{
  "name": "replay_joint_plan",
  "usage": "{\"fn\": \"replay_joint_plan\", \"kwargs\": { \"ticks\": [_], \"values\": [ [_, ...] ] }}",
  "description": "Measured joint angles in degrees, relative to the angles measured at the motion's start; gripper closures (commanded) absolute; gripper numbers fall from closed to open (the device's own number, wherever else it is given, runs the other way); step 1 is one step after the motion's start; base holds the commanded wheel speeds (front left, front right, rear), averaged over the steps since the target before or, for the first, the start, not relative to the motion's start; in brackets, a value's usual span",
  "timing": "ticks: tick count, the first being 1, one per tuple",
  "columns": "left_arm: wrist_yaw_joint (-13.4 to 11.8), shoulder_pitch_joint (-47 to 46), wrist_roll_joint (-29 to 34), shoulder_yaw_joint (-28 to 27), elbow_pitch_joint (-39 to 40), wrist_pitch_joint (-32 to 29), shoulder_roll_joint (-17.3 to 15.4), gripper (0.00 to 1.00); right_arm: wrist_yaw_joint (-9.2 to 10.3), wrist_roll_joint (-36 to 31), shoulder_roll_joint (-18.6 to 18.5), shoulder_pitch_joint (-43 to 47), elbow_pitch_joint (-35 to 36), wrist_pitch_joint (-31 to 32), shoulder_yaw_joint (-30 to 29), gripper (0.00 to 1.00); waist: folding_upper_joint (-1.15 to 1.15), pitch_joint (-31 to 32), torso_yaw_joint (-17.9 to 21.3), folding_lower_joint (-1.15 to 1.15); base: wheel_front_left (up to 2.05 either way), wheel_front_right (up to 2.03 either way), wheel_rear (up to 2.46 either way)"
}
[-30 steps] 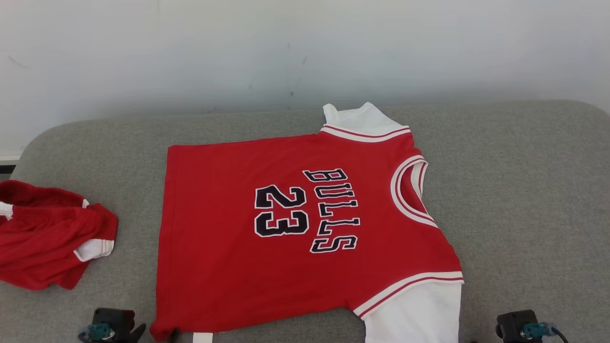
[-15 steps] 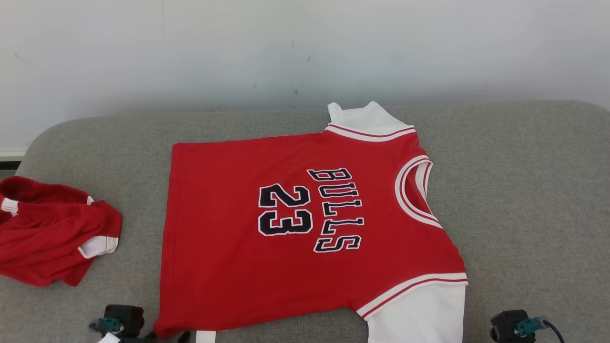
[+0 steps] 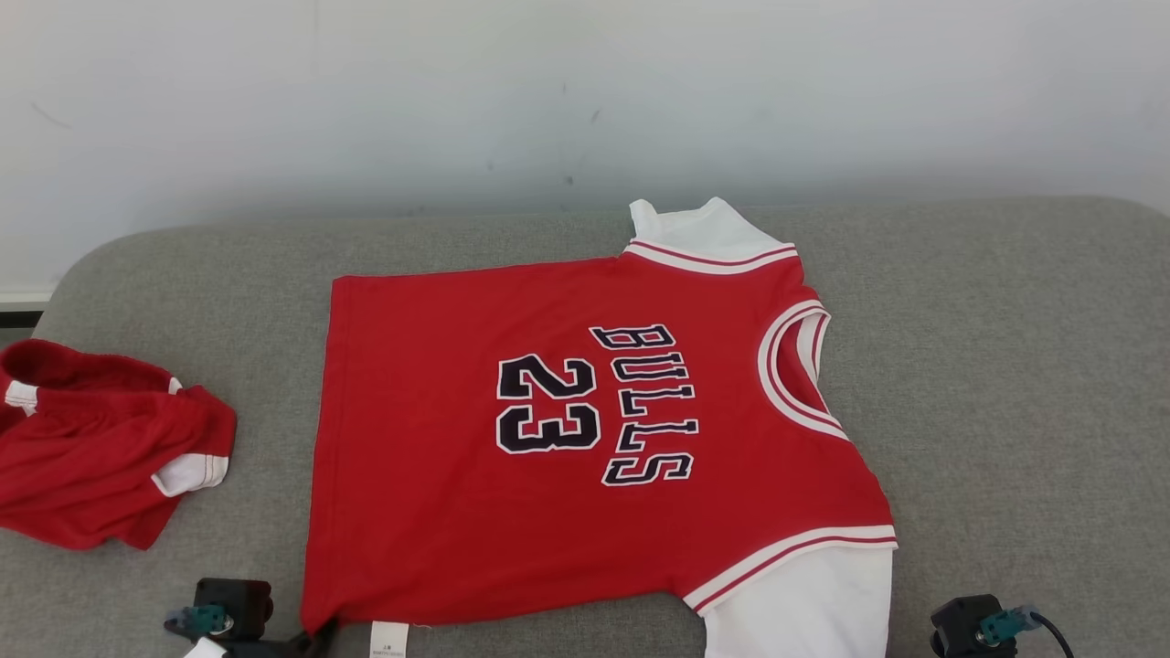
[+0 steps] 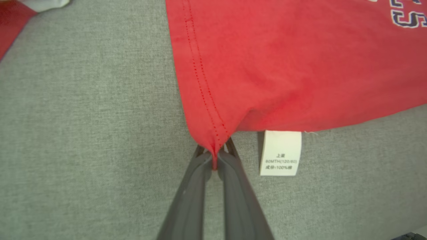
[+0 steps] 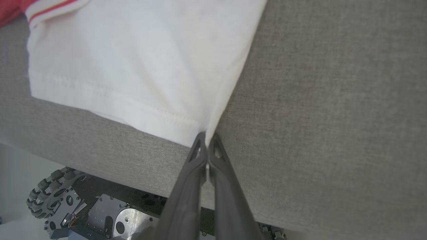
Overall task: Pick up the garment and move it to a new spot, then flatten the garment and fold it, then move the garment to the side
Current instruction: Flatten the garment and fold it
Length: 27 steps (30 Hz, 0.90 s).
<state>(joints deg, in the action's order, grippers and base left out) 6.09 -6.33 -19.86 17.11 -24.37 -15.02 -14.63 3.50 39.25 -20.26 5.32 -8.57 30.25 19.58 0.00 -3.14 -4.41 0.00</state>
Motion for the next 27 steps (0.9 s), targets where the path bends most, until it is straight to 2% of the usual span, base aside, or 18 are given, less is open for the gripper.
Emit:
{"fn": "replay_joint_plan", "kwargs": {
  "ticks": [12,19,22,27],
  "values": [
    [0.4,0.3,0.0,-1.3,2.1,3.7,-2.0,1.0,-1.14,2.1,-1.7,0.0,3.5,-3.5,-4.5,1.0,0.0,1.1,0.1,0.0,0.0,0.0,0.0],
    [0.5,0.4,-0.6,-1.3,4.7,5.2,-2.0,1.0,-4.08,6.8,-1.0,0.0,8.6,-6.4,-7.3,1.0,0.0,1.5,0.3,0.0,0.0,0.0,0.0],
    [0.5,0.4,-0.8,-1.2,6.3,5.5,-2.2,1.0,-4.71,7.3,-1.1,-0.1,10.4,-7.2,-8.7,1.0,0.0,1.6,0.5,0.0,0.0,0.0,0.0],
    [0.6,0.7,-1.7,-1.5,9.1,5.5,-4.2,1.0,-5.59,7.5,-3.7,-3.1,11.7,-7.9,-11.0,1.0,0.0,1.4,0.9,0.0,0.0,0.0,0.0]
  ]
}}
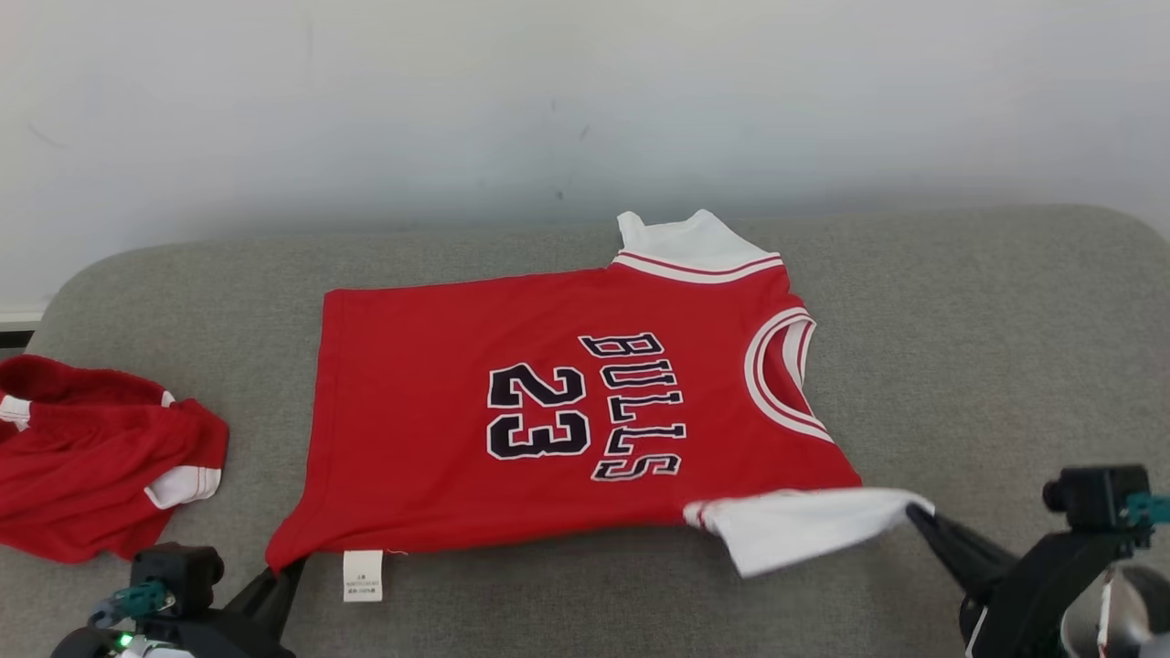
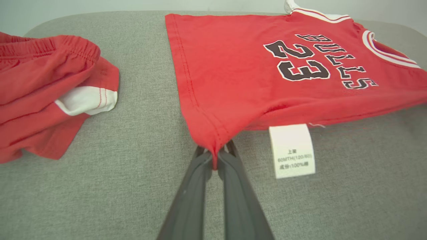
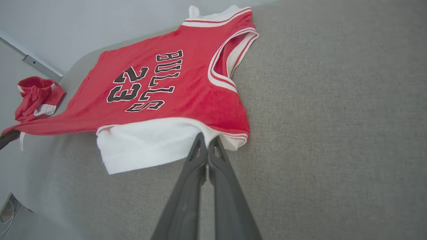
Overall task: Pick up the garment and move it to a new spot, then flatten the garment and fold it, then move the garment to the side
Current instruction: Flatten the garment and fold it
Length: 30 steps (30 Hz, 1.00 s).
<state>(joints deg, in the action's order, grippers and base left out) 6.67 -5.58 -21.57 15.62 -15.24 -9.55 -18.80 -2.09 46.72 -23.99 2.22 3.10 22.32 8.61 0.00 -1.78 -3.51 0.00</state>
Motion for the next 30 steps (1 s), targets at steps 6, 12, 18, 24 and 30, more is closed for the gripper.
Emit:
{"fn": "replay_joint_plan", "kwargs": {
  "ticks": [6,12,18,24,30],
  "values": [
    [0.4,-1.5,-1.3,0.6,1.4,-0.6,-0.8,1.0,-0.43,-2.5,-0.8,-5.7,-1.5,-0.1,0.5,1.0,0.0,-0.8,0.3,0.0,0.0,0.0,0.0],
    [0.5,-5.7,-2.3,1.3,0.3,-1.5,-1.4,1.0,-0.89,-5.3,-1.0,-11.5,-5.2,0.5,3.5,1.0,0.0,-2.0,0.0,0.0,0.0,0.0,0.0],
    [0.5,-11.6,-4.5,2.3,-1.4,-2.5,-2.2,1.0,-1.71,-6.5,-0.1,-20.5,-10.7,1.4,5.9,1.0,0.0,-3.9,-0.2,0.0,0.0,0.0,0.0],
    [0.5,-18.4,-7.2,5.6,-4.1,-3.6,-4.8,1.0,-2.72,-7.9,1.9,-29.5,-18.2,2.8,8.9,1.0,0.0,-6.3,-0.1,0.0,0.0,0.0,0.0],
    [0.5,-22.7,-9.7,7.9,-7.3,-4.0,-6.2,1.0,-3.33,-9.5,4.1,-37.6,-25.4,3.0,11.1,1.0,0.0,-9.0,0.4,0.01,0.0,0.0,0.0]
  ]
}}
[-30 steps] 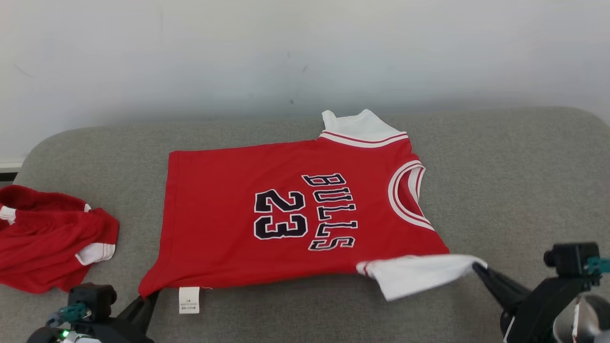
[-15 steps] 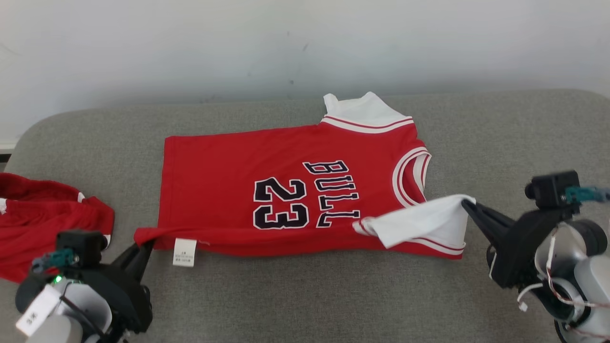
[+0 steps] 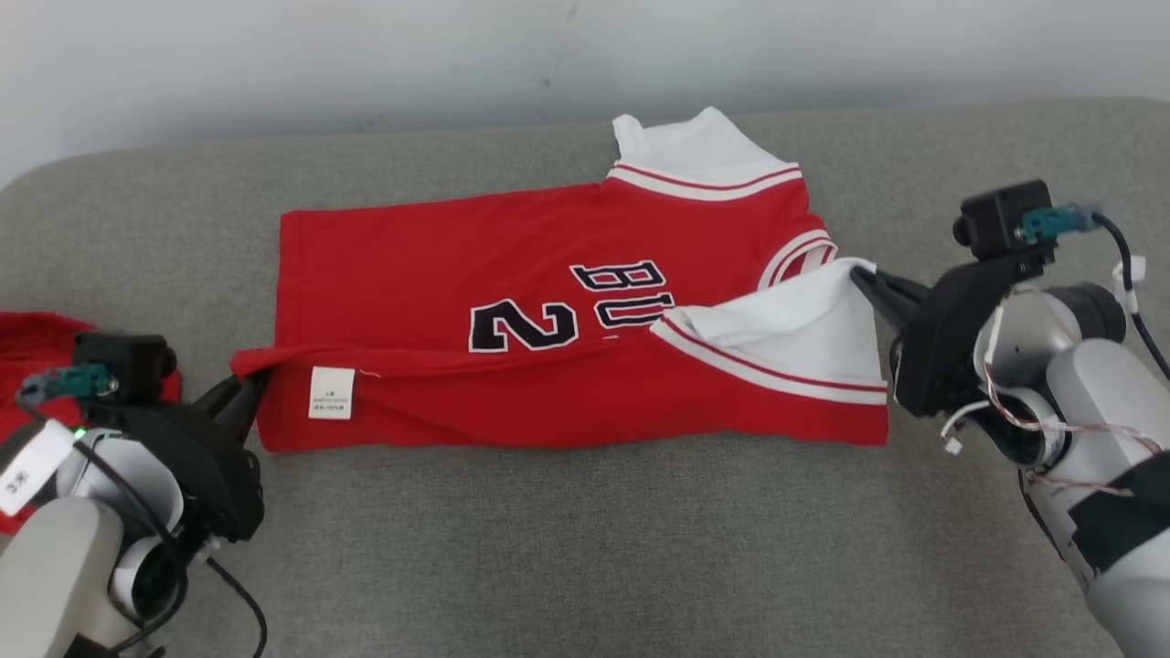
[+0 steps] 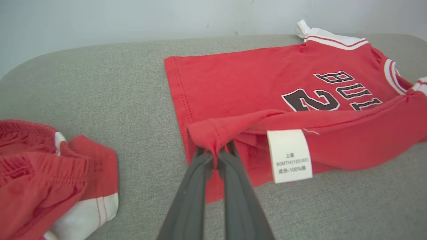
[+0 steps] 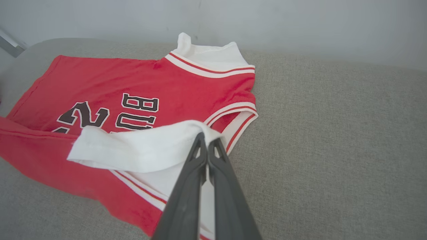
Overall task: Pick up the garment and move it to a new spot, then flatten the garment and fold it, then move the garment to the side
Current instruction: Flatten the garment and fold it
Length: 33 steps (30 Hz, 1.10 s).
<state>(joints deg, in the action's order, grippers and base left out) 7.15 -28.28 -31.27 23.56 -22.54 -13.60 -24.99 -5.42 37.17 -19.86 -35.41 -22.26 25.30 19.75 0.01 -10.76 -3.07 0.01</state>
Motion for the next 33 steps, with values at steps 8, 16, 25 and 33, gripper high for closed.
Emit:
{"fn": "replay_joint_plan", "kwargs": {
  "ticks": [8,16,25,33],
  "values": [
    [0.0,-4.8,-3.0,4.1,-3.7,-0.1,0.2,1.0,-0.63,-2.1,2.3,-7.8,-9.3,-0.2,2.3,1.0,0.0,-3.7,0.3,0.0,0.0,0.0,0.0],
    [0.0,-7.6,-5.5,6.9,-8.5,1.1,0.7,1.0,-0.96,-4.1,4.8,-12.3,-17.4,-3.9,4.3,1.0,0.0,-5.8,-0.5,0.0,0.0,0.0,0.0],
    [0.0,-8.5,-6.3,7.1,-13.9,6.3,1.1,0.0,-1.24,-5.1,6.2,-12.8,-23.1,-9.9,5.6,0.0,0.0,-5.1,-0.3,-0.01,0.0,0.0,0.0],
    [-0.1,-3.7,-6.0,6.6,-15.0,14.5,3.4,0.0,-1.65,-4.8,4.3,-6.9,-23.4,-19.1,4.7,0.0,0.0,-1.9,-0.2,-0.02,0.0,0.0,0.0]
  ]
}}
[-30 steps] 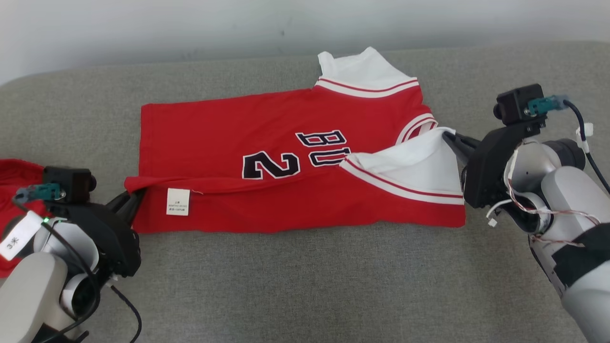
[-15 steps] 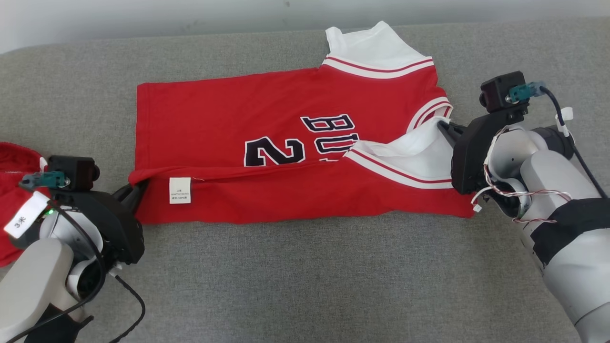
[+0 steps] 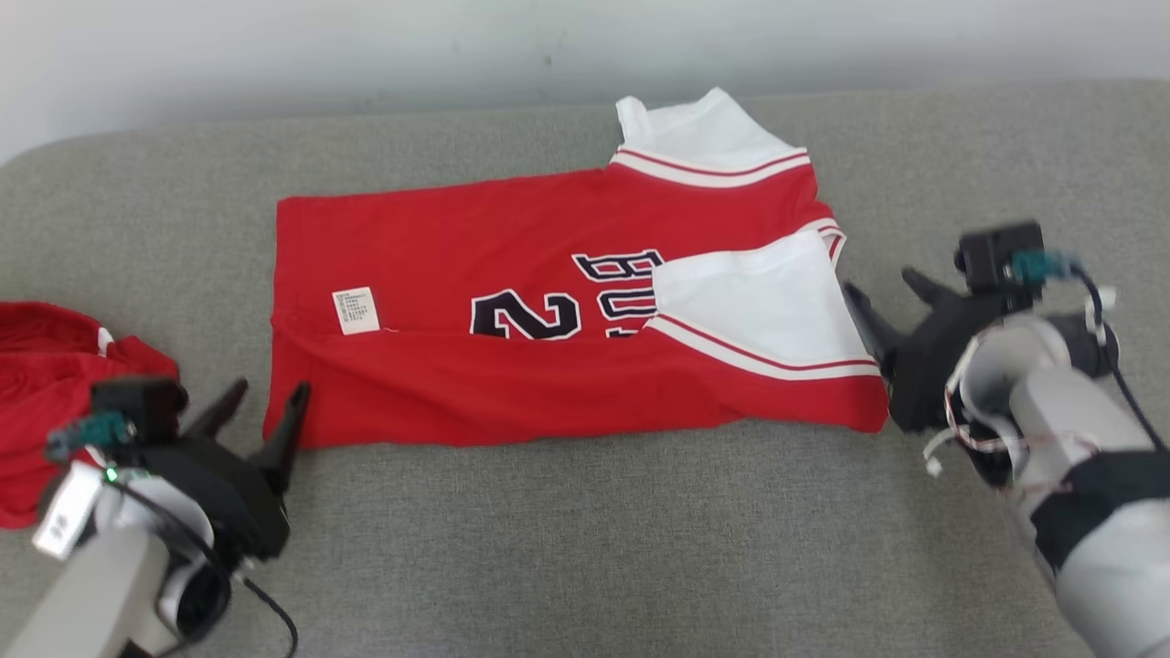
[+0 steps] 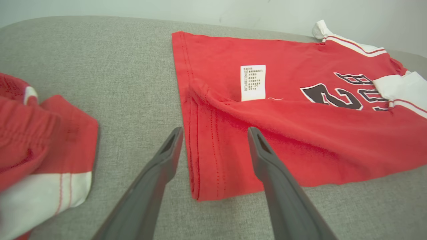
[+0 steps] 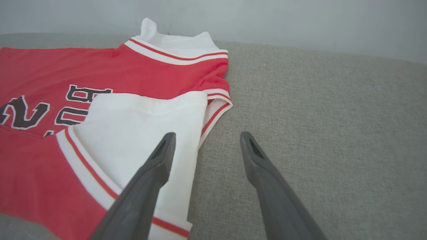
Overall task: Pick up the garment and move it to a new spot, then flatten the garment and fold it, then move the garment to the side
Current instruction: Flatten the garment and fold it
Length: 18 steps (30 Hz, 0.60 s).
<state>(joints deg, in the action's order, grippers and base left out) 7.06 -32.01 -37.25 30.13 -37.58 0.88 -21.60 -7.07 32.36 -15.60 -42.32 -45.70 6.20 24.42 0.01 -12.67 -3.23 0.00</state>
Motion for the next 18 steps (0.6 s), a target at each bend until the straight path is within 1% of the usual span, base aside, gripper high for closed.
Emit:
{"fn": "replay_joint_plan", "kwargs": {
  "ticks": [6,9,14,18],
  "values": [
    [-1.0,5.0,0.0,-0.4,1.1,4.4,0.4,0.0,0.0,0.4,-0.5,5.8,2.3,-4.9,0.2,0.0,-0.01,2.4,-0.3,-0.01,0.0,0.0,0.0],
    [-1.0,6.3,0.0,-0.4,1.2,5.8,0.7,0.0,0.0,0.5,-0.5,8.0,3.3,-6.6,0.4,0.0,-0.01,3.2,-0.3,-0.01,0.0,0.0,0.0],
    [-1.1,7.4,0.0,-0.3,1.3,7.4,0.7,0.0,0.0,0.5,-0.5,11.5,4.6,-8.1,1.1,0.0,-0.01,3.6,-0.1,-0.01,0.0,0.0,0.0],
    [-1.0,7.3,0.0,-0.3,1.1,8.0,0.7,0.0,-0.01,0.5,-0.5,12.4,5.4,-8.7,1.5,0.0,-0.01,3.1,0.3,-0.01,0.0,0.0,0.0]
  ]
}}
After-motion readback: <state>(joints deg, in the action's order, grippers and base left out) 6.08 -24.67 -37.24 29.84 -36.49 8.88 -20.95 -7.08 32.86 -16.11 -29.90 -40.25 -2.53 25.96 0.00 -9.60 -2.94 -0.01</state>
